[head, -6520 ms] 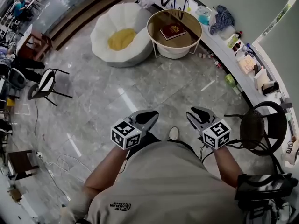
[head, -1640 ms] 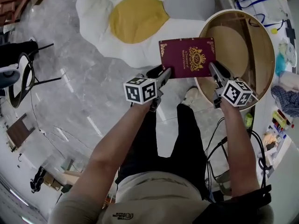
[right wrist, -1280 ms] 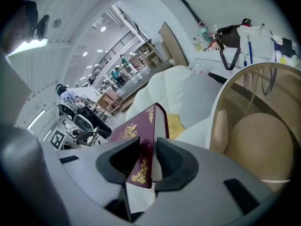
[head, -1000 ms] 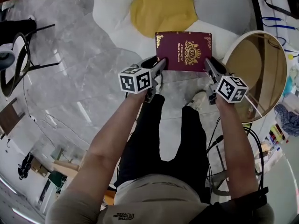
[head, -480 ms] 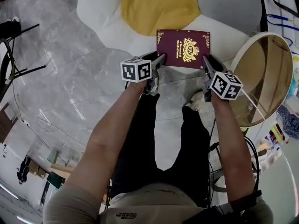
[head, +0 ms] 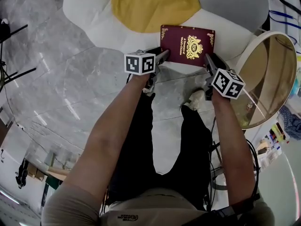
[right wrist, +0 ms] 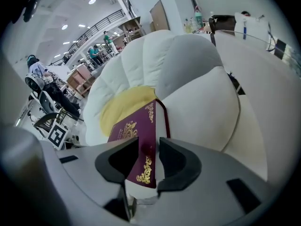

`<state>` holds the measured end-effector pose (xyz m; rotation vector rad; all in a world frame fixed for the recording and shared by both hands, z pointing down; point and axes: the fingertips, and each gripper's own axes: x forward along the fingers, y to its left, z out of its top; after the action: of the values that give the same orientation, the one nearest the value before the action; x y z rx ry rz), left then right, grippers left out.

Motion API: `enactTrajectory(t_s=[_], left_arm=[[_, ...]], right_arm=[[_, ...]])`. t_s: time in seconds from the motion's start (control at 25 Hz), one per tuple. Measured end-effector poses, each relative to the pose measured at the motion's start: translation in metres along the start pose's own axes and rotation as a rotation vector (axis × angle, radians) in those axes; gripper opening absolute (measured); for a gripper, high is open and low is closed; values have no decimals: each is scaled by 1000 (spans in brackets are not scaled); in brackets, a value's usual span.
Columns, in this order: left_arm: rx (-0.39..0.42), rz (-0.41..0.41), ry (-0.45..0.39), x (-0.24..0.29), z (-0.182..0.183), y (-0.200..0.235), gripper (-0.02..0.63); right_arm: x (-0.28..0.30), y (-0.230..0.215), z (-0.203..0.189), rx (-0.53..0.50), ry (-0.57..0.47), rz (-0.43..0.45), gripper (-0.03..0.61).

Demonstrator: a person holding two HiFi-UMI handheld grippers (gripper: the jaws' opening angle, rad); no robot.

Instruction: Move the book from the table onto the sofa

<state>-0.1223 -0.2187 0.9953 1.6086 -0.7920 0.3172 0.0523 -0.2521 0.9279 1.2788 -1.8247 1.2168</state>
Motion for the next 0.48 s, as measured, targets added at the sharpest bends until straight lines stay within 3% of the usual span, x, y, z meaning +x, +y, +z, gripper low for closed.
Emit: enactTrajectory(t_s=[0.16, 0.48], left_arm=[[-3, -9, -10, 2, 2, -1, 150], [-12, 91, -38, -30, 3, 1, 150]], right_arm=[[-1, -2, 1, 19, -6, -5, 137], [-24, 5, 10, 26, -35, 7, 141]])
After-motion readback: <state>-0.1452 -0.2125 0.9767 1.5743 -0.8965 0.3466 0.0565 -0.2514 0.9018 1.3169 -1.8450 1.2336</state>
